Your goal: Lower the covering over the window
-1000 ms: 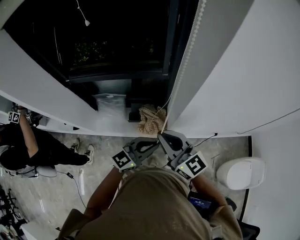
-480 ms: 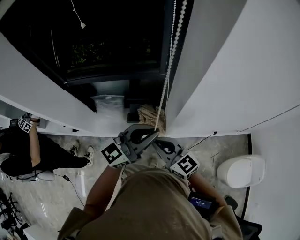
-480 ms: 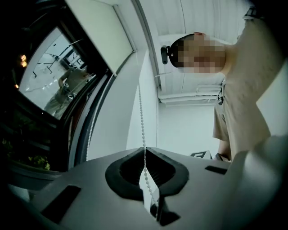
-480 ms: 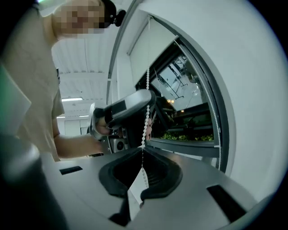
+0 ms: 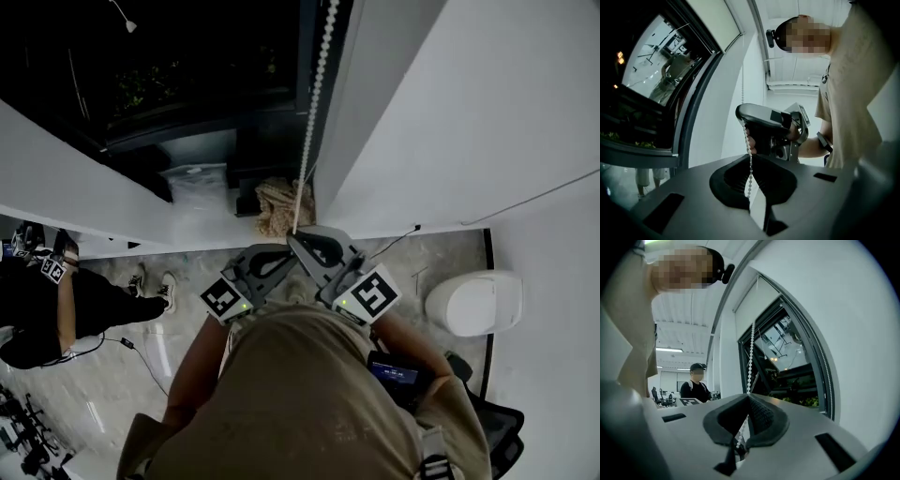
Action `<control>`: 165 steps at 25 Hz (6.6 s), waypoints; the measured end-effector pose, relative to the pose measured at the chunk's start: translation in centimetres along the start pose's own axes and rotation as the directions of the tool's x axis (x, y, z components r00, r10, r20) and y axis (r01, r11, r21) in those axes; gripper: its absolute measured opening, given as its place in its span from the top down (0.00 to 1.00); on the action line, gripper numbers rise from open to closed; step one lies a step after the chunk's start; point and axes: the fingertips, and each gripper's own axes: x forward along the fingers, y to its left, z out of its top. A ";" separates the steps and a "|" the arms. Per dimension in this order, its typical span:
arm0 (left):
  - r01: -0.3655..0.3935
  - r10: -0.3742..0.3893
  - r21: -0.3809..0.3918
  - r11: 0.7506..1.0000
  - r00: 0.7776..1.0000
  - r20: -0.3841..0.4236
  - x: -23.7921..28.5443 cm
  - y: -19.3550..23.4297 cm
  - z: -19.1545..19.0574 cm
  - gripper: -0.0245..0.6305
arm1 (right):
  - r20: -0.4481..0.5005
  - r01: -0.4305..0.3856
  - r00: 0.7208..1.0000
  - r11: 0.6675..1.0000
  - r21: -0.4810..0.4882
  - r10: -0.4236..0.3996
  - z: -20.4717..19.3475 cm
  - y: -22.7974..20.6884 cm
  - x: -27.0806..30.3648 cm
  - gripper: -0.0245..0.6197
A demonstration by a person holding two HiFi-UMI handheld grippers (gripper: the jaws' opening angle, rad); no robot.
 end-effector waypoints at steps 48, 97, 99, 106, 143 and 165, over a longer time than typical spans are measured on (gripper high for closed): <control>-0.004 -0.035 0.151 0.988 0.967 0.251 -0.4 1.0 12.4 0.92 | -0.150 -0.094 0.983 0.993 0.070 0.103 -6.6 3.1 -0.6 0.94; 0.058 -0.077 0.080 0.995 0.961 0.265 -0.2 -0.1 10.6 0.70 | -0.128 0.056 0.990 0.998 0.008 -0.054 -4.2 0.7 -3.0 0.94; 0.043 -0.064 0.084 0.996 0.963 0.263 1.2 -0.1 12.1 0.70 | -0.124 0.033 0.992 0.999 -0.027 -0.036 -4.2 1.1 -2.7 0.94; -0.059 0.040 0.153 0.986 0.992 0.120 1.4 2.1 6.1 0.93 | 0.199 0.027 0.979 0.998 0.063 -0.039 2.4 -0.9 -5.2 0.77; 0.078 -0.082 0.080 0.994 0.995 0.054 -0.5 -0.7 0.1 0.93 | 0.097 0.070 0.993 0.996 -0.061 -0.064 2.6 0.5 -1.1 0.92; 0.019 -0.086 0.220 0.975 0.951 0.296 2.2 -1.5 15.7 0.92 | 0.073 0.070 0.995 0.997 0.011 -0.071 0.6 1.5 -3.4 0.94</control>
